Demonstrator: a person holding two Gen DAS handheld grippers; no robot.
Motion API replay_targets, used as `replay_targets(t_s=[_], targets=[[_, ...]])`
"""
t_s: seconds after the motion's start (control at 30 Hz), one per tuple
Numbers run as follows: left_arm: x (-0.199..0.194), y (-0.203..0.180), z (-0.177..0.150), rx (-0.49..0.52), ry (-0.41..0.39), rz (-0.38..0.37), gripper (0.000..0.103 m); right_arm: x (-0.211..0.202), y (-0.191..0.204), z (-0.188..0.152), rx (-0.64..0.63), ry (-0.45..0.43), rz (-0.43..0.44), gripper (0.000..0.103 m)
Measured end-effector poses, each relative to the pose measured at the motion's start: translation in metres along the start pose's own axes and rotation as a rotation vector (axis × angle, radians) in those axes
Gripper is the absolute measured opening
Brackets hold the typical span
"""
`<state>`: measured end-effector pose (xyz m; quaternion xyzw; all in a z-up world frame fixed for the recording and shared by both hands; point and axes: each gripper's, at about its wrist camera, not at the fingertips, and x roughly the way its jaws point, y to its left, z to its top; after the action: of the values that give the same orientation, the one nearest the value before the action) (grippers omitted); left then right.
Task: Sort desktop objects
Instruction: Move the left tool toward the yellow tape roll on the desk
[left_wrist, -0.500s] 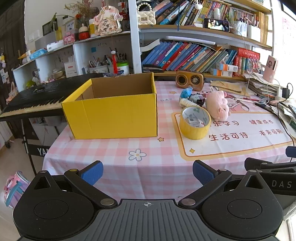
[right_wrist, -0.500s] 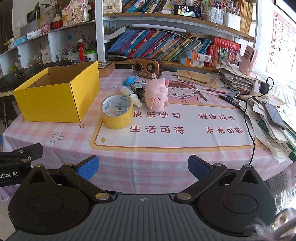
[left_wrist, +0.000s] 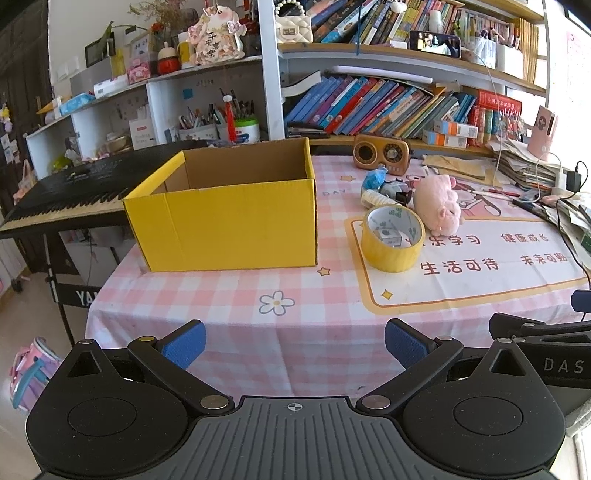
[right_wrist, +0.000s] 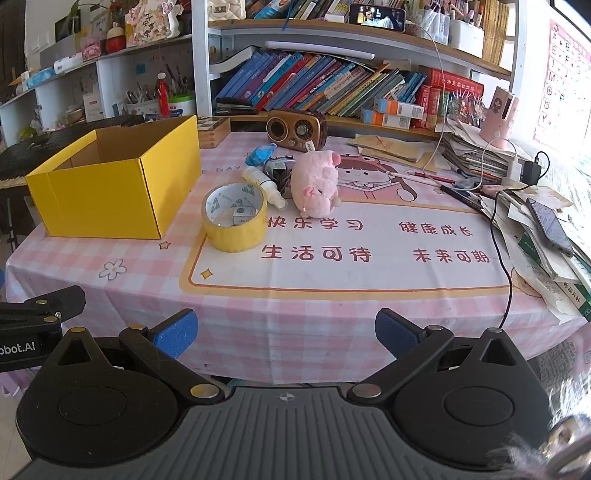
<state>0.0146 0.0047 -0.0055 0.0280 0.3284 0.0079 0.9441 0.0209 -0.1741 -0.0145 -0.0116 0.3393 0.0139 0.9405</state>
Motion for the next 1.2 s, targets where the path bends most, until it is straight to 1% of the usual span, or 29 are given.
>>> replay_targets(t_s=[0.1,0.37,0.53,0.73,1.0,1.2], targets=[[0.0,0.0013,-0.0001,-0.009,0.001,-0.015,0.103,-0.0014,0.0016,0.0003,-0.004,-0.002,0.002,0.103],[-0.0013,0.0013,-0.0001,-0.01,-0.003,-0.015,0.103,-0.0027,0.0025,0.0016,-0.007,-0.005,0.003,0.103],[-0.0029,0.0008,-0.0008,-0.004,-0.006,-0.018,0.103,-0.0071,0.0024,0.0029,0.002,-0.022,-0.01,0.103],[-0.0044,-0.0009,-0.0016,0.007,-0.014,-0.027,0.103,-0.0079,0.003,0.0028,0.004,-0.017,-0.015,0.103],[-0.0039,0.0021,-0.0017,0.007,-0.012,-0.01,0.103,-0.0079,0.0044,0.0025,0.005,-0.016,-0.018,0.103],[-0.0029,0.0028,-0.0012,0.011,-0.013,-0.013,0.103,-0.0082,0.007,0.0029,0.001,-0.024,-0.024,0.103]])
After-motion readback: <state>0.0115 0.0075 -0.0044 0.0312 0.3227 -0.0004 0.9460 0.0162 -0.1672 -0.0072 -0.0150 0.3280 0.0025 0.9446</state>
